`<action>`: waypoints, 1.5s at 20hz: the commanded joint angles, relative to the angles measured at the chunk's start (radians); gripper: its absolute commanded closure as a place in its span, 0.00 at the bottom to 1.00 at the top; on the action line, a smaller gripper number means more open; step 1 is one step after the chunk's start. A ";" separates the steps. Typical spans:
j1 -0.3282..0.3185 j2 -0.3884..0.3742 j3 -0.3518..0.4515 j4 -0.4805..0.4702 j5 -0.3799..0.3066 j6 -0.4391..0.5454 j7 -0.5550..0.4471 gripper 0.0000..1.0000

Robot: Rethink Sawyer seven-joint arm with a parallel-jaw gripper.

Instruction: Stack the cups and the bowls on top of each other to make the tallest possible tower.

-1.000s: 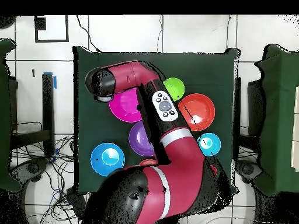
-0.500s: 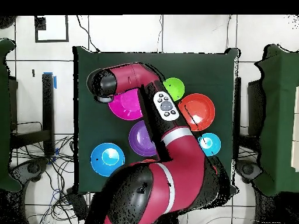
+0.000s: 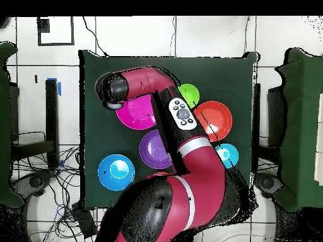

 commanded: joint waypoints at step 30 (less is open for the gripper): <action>-0.011 0.043 0.028 -0.096 -0.094 0.052 -0.439 0.00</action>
